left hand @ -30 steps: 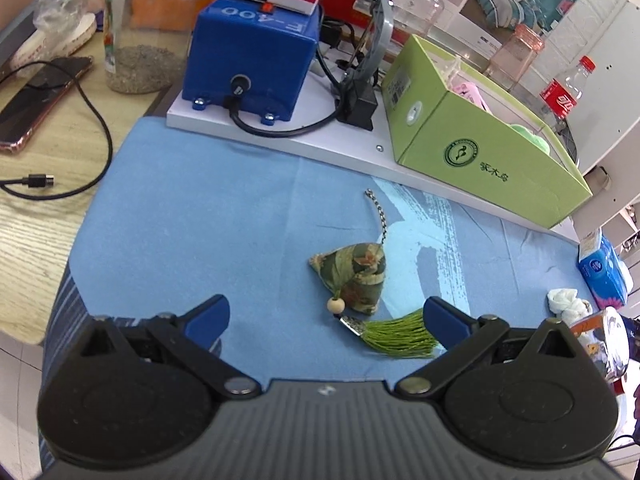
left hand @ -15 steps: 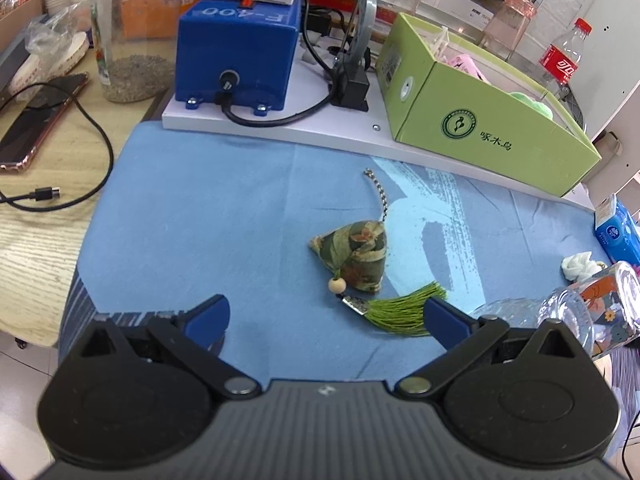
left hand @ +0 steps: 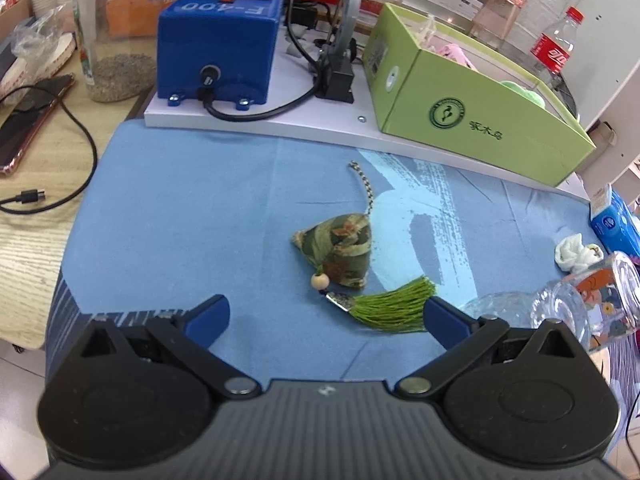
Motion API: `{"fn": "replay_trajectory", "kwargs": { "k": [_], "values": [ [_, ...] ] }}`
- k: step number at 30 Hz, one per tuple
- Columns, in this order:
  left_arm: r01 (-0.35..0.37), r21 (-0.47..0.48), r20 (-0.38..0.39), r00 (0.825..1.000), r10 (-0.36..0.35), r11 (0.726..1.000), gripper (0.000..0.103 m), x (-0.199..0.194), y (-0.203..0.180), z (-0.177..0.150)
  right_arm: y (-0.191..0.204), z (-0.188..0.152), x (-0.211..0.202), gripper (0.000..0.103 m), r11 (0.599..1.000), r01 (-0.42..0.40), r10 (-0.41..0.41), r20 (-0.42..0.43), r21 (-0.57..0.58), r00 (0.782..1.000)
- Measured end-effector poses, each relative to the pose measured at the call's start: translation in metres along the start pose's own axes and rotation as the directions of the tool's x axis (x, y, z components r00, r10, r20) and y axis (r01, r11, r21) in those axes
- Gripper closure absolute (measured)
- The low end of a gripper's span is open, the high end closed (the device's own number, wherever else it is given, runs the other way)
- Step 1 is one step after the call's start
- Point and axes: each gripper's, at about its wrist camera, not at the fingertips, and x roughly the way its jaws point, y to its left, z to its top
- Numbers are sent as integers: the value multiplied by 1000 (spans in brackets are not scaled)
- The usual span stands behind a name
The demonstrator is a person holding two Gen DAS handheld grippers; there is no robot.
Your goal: Organize soft objects
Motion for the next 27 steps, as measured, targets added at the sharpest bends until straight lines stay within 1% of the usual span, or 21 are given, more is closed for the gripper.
{"fn": "replay_trajectory", "kwargs": {
  "k": [3,4,6,7,8,9,10,13,15,18,20,21,23,25,27],
  "values": [
    [-13,3,3,1000,13,1000,1,-3,2,-2,-2,4,6,38,998,-42,40,-48,-47,998],
    [-17,-2,2,1000,17,1000,1,-3,3,-2,-3,6,7,38,998,-34,31,-52,-57,998],
    [-20,-14,2,1000,20,1000,0,-3,6,-1,-11,13,9,38,999,20,-21,-39,-25,999],
    [-21,-21,0,1000,21,1000,1,-2,7,0,-17,16,9,38,998,59,-59,-20,1,998],
    [-22,-24,0,1000,22,999,1,-2,7,0,-24,19,7,38,990,132,-133,12,46,991],
    [-20,-21,2,1000,20,1000,1,-3,7,-1,-30,19,3,38,976,196,-201,44,93,979],
    [-18,-16,5,1000,18,1000,1,-4,6,-2,-33,17,-4,38,970,208,-218,77,125,973],
    [-16,-12,9,1000,16,1000,0,-3,6,-2,-33,6,-21,38,979,96,-126,163,182,978],
    [-25,-16,17,1000,25,1000,1,-2,4,-1,-28,1,-23,38,981,76,-112,199,181,974],
    [-58,7,32,998,58,998,1,-3,1,-2,-19,6,-14,38,986,58,-91,215,155,972],
    [-79,12,30,996,78,997,1,-5,3,-3,-19,11,-6,38,983,46,-88,235,179,968],
    [-85,12,32,996,85,996,1,-7,4,-4,-21,17,-2,38,979,19,-71,250,204,966],
    [-93,15,29,995,92,996,1,-9,9,-7,-23,19,-4,38,964,-23,-63,313,266,947],
    [-97,21,20,995,96,995,1,-7,11,-7,-21,17,-16,38,958,-56,-57,380,281,923],
    [-82,43,22,996,81,996,1,-4,8,-4,-19,16,-30,38,958,-59,-67,417,281,907]
  ]
}}
